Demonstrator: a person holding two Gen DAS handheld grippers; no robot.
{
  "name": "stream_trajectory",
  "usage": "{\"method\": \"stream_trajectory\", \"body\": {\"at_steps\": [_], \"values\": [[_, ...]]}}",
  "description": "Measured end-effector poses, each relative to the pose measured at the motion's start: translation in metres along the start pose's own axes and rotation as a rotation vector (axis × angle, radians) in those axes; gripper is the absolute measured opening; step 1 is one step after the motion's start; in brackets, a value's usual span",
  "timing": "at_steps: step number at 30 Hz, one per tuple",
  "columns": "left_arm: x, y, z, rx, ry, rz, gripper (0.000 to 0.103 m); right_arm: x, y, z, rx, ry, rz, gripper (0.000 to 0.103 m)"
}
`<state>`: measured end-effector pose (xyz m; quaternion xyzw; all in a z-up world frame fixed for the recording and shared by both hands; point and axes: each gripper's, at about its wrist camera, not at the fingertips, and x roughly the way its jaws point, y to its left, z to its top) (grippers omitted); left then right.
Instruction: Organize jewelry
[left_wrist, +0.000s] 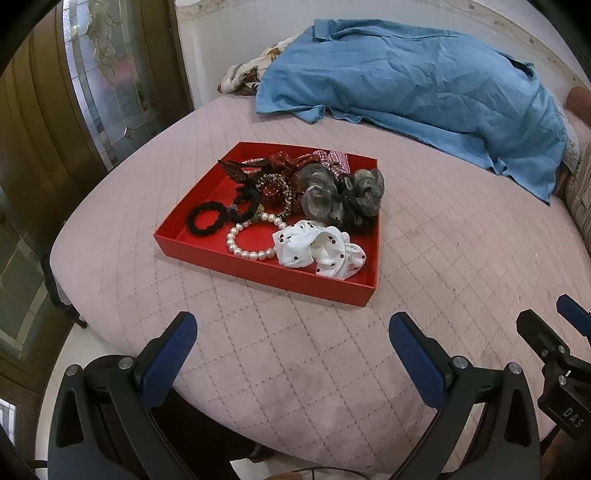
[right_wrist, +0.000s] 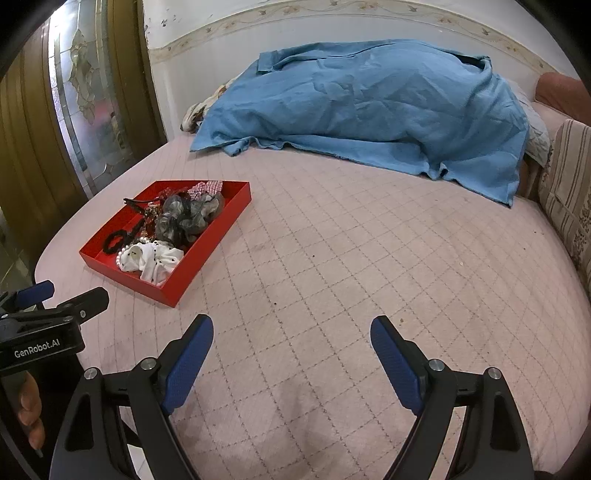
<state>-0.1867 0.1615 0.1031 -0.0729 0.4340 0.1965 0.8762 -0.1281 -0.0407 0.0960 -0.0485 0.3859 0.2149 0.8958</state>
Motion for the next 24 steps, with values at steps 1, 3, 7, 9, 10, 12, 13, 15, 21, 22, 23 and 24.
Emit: {"method": "stream_trajectory", "body": {"at_steps": [1, 3, 7, 9, 10, 12, 13, 15, 21, 22, 23, 24], "values": [[0.0008, -0.0002, -0.0006, 0.001, 0.002, -0.002, 0.103, 0.0007, 0.0001, -0.0001, -0.001, 0.001, 0.0, 0.091], [0.0018, -0.001, -0.0017, 0.004, 0.006, -0.005, 0.103, 0.0015, 0.0003, -0.0008, -0.003, 0.006, 0.0, 0.091], [0.003, -0.0014, -0.0027, 0.002, 0.012, -0.01, 0.103, 0.0025, 0.0014, -0.0012, -0.007, 0.01, 0.0, 0.091], [0.0038, -0.0007, -0.0023, 0.0, 0.015, -0.013, 0.103, 0.0027, 0.0015, -0.0012, -0.007, 0.011, 0.0, 0.091], [0.0038, -0.0009, -0.0024, 0.0, 0.015, -0.012, 0.103, 0.0027, 0.0016, -0.0013, -0.007, 0.012, 0.0, 0.091], [0.0048, -0.0005, -0.0028, 0.0, 0.018, -0.015, 0.103, 0.0028, 0.0017, -0.0014, -0.007, 0.012, -0.001, 0.091], [0.0053, -0.0003, -0.0032, -0.001, 0.019, -0.016, 0.103, 0.0028, 0.0018, -0.0013, -0.007, 0.011, 0.0, 0.091], [0.0063, 0.0002, -0.0037, 0.0, 0.022, -0.017, 0.103, 0.0028, 0.0017, -0.0015, -0.008, 0.013, 0.0, 0.091], [0.0088, 0.0005, -0.0047, -0.004, 0.033, -0.024, 0.103, 0.005, 0.0027, -0.0035, -0.009, 0.018, 0.0, 0.091], [0.0085, 0.0004, -0.0046, -0.004, 0.033, -0.024, 0.103, 0.0053, 0.0028, -0.004, -0.008, 0.019, 0.0, 0.091], [0.0086, 0.0002, -0.0047, -0.003, 0.033, -0.024, 0.103, 0.0056, 0.0029, -0.0041, -0.008, 0.019, 0.0, 0.091], [0.0087, 0.0003, -0.0047, -0.003, 0.034, -0.024, 0.103, 0.0057, 0.0029, -0.0041, -0.009, 0.019, -0.001, 0.091]]}}
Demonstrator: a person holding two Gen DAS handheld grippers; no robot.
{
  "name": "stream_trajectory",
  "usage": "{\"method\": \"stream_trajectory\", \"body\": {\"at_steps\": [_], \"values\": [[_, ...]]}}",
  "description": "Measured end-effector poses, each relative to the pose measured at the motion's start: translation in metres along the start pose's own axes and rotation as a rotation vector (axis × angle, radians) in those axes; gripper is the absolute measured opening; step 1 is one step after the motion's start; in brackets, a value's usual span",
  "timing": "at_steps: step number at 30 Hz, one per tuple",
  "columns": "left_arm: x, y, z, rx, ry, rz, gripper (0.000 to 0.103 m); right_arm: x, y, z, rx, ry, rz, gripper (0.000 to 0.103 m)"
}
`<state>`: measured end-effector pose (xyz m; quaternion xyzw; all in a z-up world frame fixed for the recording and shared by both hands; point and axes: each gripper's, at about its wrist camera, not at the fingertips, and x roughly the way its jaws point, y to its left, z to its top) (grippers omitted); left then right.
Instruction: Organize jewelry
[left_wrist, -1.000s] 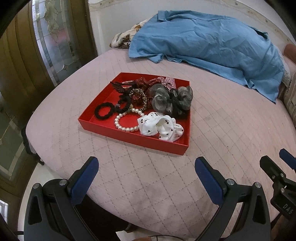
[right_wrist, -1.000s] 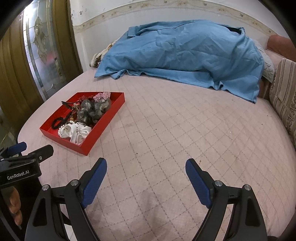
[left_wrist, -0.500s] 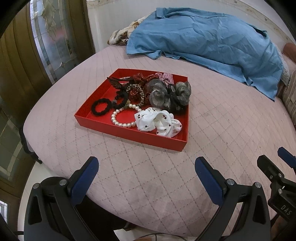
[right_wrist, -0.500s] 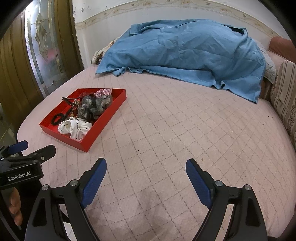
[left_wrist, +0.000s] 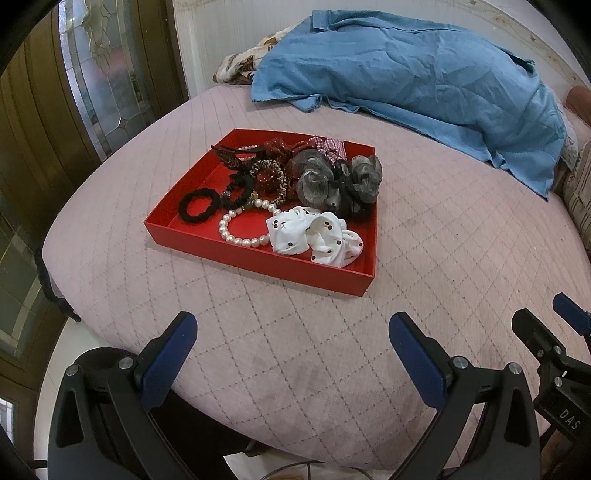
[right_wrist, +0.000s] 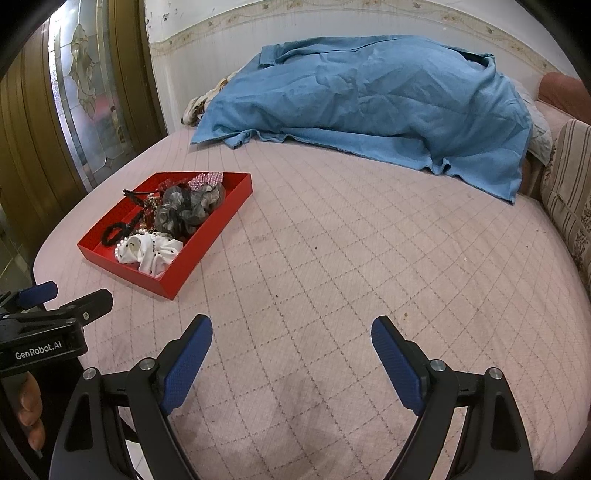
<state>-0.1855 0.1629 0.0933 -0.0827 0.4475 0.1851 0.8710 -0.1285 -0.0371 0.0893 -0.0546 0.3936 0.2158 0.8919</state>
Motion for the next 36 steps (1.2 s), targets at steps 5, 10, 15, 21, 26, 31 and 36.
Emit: {"method": "stream_trajectory", "body": {"at_steps": [5, 10, 15, 21, 26, 31, 36], "values": [[0.0008, -0.0006, -0.001, 0.002, 0.004, -0.002, 0.103, 0.0013, -0.0008, -0.0006, 0.001, 0.004, 0.002, 0.091], [0.0024, -0.0009, -0.0012, 0.001, 0.009, -0.005, 0.103, 0.0014, -0.0007, -0.0012, 0.0, 0.006, 0.001, 0.091], [0.0036, -0.0008, -0.0017, 0.0, 0.013, -0.008, 0.103, 0.0018, -0.0001, -0.0016, -0.001, 0.008, 0.001, 0.091], [0.0058, 0.0001, -0.0021, 0.0, 0.019, -0.012, 0.103, 0.003, 0.0015, -0.0023, -0.007, 0.009, 0.005, 0.092], [0.0067, 0.001, -0.0017, 0.0, 0.02, -0.013, 0.103, 0.003, 0.0035, -0.002, -0.015, 0.008, 0.009, 0.092], [0.0071, 0.0008, -0.0024, 0.0, 0.021, -0.015, 0.103, 0.0011, 0.0051, -0.0016, -0.022, -0.004, 0.014, 0.092], [0.0071, 0.0009, -0.0029, -0.001, 0.014, -0.014, 0.103, 0.0005, 0.0054, -0.0008, -0.023, -0.01, 0.018, 0.092]]}}
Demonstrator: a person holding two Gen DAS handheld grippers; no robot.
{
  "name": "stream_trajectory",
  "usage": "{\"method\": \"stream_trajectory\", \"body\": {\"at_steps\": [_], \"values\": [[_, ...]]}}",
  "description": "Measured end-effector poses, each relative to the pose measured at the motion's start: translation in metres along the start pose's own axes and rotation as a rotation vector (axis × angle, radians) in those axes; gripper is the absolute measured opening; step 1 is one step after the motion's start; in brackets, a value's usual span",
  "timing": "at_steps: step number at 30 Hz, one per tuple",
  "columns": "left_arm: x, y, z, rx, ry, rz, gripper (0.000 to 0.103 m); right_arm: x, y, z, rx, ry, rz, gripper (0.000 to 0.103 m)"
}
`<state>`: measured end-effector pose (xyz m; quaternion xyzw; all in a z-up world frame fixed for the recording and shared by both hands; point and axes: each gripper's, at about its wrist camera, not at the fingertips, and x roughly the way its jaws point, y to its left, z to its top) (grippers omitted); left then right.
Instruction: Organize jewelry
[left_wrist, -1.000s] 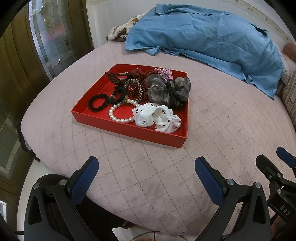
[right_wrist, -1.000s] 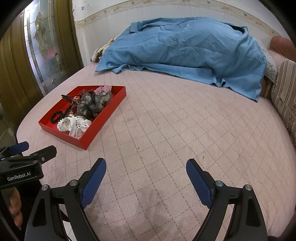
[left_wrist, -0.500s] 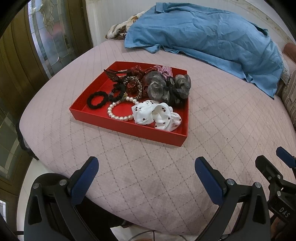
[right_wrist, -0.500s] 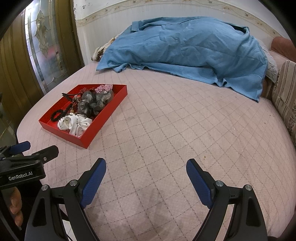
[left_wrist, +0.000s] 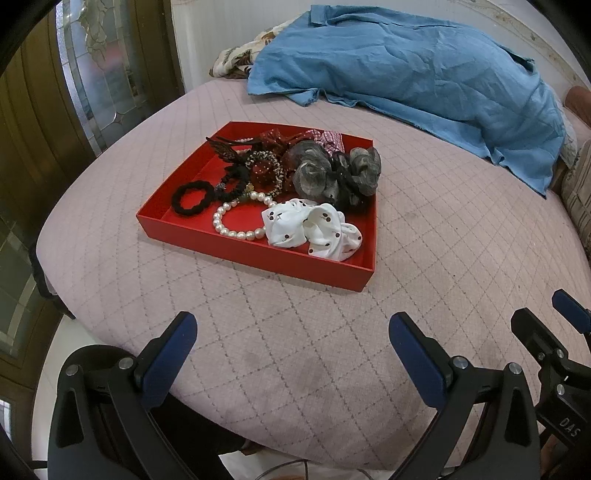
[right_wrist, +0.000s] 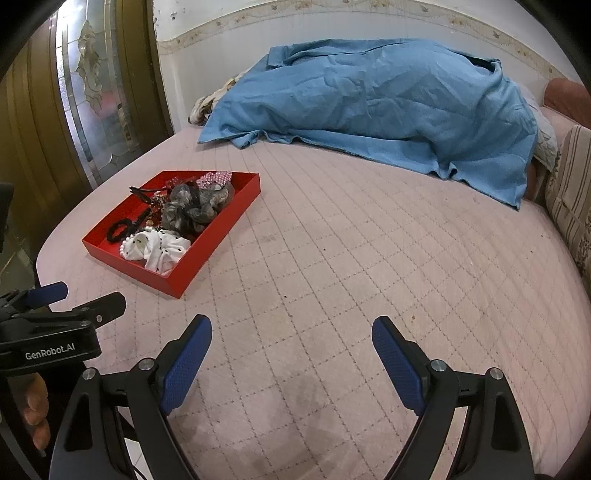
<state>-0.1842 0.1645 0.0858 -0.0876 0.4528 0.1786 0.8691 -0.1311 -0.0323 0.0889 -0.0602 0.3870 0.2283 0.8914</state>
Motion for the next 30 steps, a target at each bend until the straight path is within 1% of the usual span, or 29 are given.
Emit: {"method": "stream_trajectory", "body": {"at_steps": [5, 13, 16, 30], "values": [[-0.002, 0.0, 0.001, 0.002, -0.027, -0.002, 0.103, -0.004, 0.0, 0.001, -0.001, -0.02, 0.011, 0.092], [-0.014, 0.003, 0.003, -0.012, -0.095, -0.012, 0.103, -0.011, 0.002, 0.002, -0.011, -0.057, 0.016, 0.093], [-0.017, 0.004, 0.003, -0.015, -0.112, -0.003, 0.103, -0.012, 0.003, 0.003, -0.012, -0.068, 0.016, 0.093], [-0.017, 0.007, 0.001, -0.016, -0.108, 0.0, 0.103, -0.014, 0.006, 0.002, -0.018, -0.071, 0.016, 0.093]]}}
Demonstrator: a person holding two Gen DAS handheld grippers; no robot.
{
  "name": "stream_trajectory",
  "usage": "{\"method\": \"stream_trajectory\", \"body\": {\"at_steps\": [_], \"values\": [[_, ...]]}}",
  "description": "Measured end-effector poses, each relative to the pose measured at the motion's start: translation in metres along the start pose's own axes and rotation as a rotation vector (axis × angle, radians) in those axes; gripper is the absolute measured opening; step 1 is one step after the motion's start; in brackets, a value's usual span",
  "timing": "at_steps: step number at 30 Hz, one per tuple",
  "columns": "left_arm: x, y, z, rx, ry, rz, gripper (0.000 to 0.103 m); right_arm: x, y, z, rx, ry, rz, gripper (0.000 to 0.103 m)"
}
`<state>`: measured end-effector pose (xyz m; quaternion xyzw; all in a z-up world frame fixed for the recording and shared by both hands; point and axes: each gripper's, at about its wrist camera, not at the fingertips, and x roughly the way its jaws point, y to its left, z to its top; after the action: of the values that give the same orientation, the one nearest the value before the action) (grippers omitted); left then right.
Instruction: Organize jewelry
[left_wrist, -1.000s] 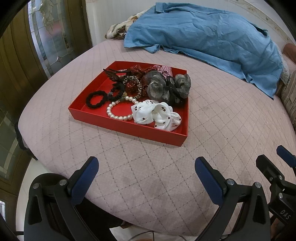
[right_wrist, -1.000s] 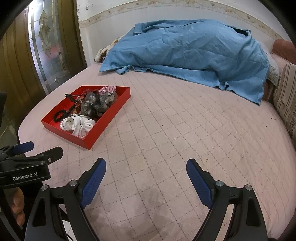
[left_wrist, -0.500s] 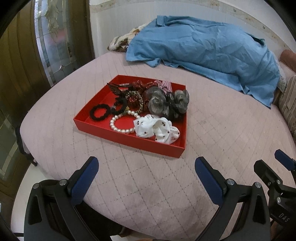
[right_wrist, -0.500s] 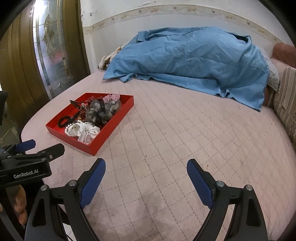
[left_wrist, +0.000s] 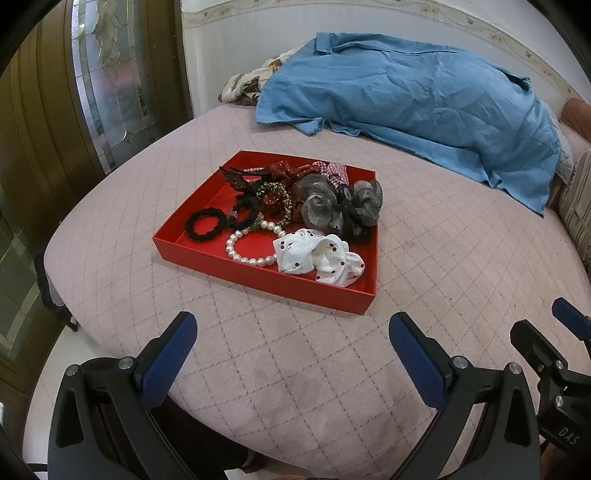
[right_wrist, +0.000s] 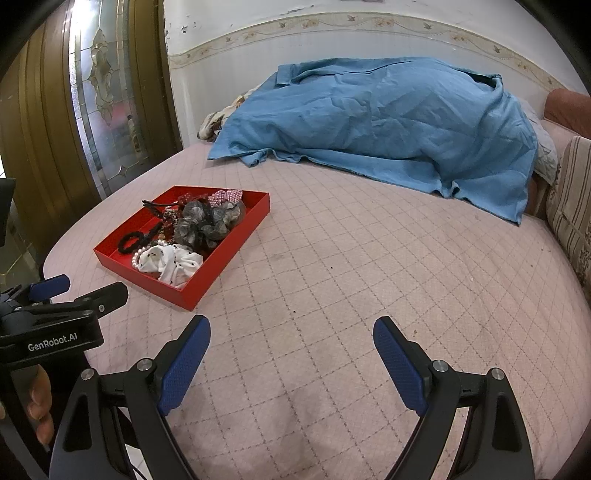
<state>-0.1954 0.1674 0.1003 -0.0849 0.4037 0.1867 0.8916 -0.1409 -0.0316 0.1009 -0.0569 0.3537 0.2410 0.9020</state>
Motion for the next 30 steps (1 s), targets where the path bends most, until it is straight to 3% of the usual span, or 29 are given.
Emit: {"method": "stream_trajectory", "body": {"at_steps": [30], "values": [[0.002, 0.007, -0.003, -0.021, 0.019, 0.013, 0.103, 0.002, 0.01, -0.004, -0.029, 0.014, 0.014, 0.093]]}}
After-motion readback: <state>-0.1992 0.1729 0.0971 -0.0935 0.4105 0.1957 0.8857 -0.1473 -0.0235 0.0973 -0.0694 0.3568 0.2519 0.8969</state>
